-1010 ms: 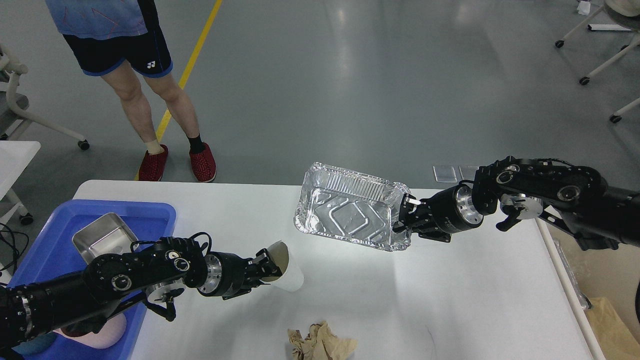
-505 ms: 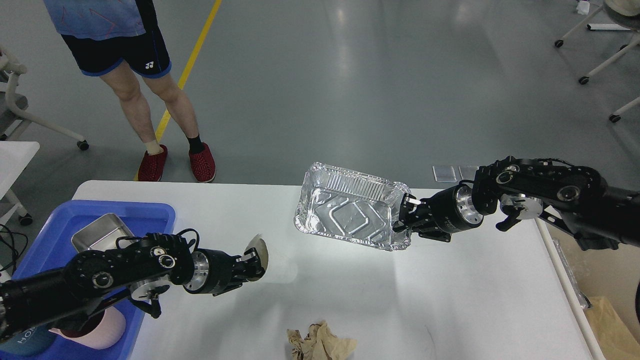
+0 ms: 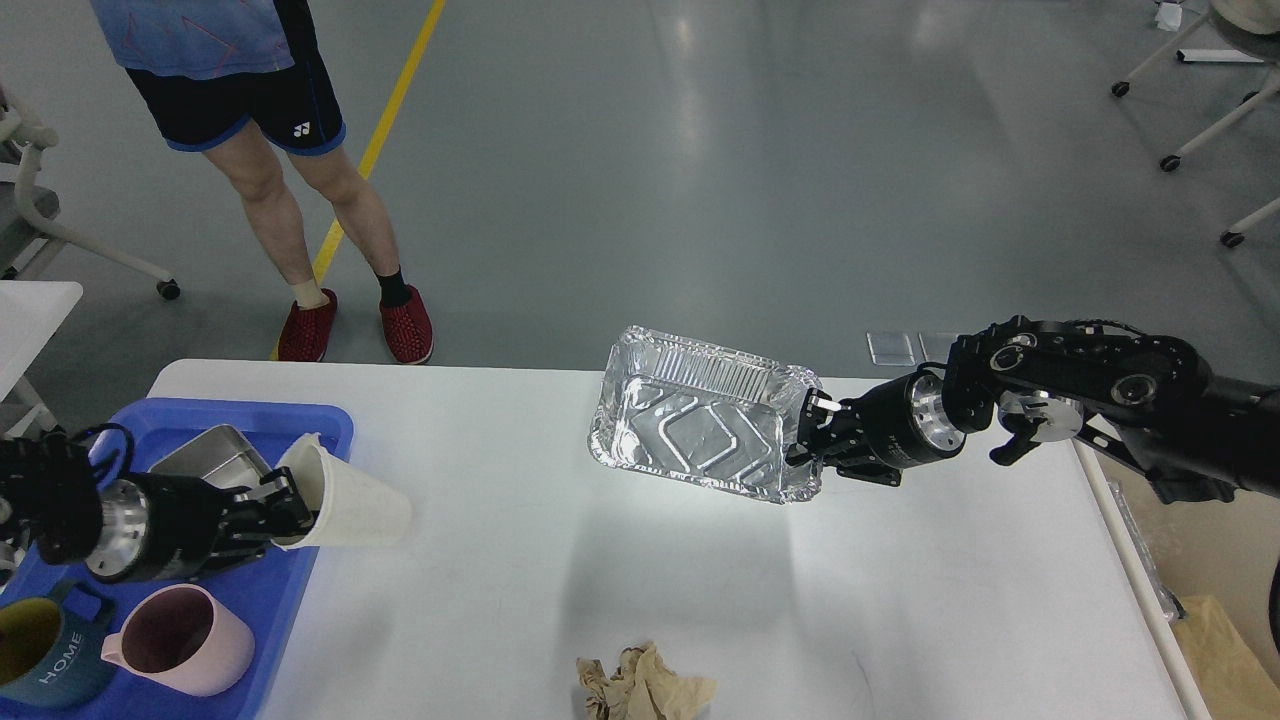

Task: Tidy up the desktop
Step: 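Lift the paper cup with the left gripper up and away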

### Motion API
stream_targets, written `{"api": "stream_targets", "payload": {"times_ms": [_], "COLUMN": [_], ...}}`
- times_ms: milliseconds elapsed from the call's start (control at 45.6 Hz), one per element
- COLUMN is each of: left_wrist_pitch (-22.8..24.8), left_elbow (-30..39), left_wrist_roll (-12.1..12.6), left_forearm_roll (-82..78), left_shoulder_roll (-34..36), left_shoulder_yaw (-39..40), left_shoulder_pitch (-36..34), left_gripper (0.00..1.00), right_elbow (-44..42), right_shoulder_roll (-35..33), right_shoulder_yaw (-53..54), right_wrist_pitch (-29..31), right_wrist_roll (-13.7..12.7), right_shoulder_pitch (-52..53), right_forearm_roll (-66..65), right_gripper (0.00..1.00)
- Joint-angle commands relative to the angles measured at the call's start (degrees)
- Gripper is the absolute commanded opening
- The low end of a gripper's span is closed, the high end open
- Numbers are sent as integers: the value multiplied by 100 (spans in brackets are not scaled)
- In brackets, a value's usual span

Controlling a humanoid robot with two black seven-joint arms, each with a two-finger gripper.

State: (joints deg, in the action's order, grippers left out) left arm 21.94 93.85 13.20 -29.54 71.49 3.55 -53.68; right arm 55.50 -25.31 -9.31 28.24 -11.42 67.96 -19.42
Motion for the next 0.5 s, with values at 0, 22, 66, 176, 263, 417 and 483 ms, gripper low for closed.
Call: {"api": "stream_targets", "payload": {"times_ms": [0,22,66,176,263,417,483], "left_wrist_pitch": [547,635,785,1136,1418,1576,1603], "left_elbow": [45,45,45,45,45,45,45], "left_wrist_roll": [-28,-28,-28,-45,-63,-72,-63], "left_forearm_roll": [27,27,27,27,62,97,97], "left_shoulder_roll": [663,751,936,1288,1542,1728,1719], "left_shoulder_yaw": [400,488,707,1208,1464,1526,1604], "left_shoulder_pitch": [-301,-336,-398,-442,-433,-459,-495], "left_gripper": [0,0,0,0,0,0,0], "right_elbow": [4,4,4,4,4,4,4], "right_shoulder_roll": [18,18,18,9,18,26,26], "right_shoulder_yaw": [0,0,0,0,0,0,0], "right_wrist_pitch": [-3,-3,-3,-3,-20,-20,-20], "right_wrist_roll": [-1,-1,-1,-1,-1,-1,-1], "right_shoulder_pitch": [7,7,7,-2,-2,-2,-2], "right_forearm_roll": [0,0,0,0,0,0,0], "right_gripper": [0,0,0,0,0,0,0]}}
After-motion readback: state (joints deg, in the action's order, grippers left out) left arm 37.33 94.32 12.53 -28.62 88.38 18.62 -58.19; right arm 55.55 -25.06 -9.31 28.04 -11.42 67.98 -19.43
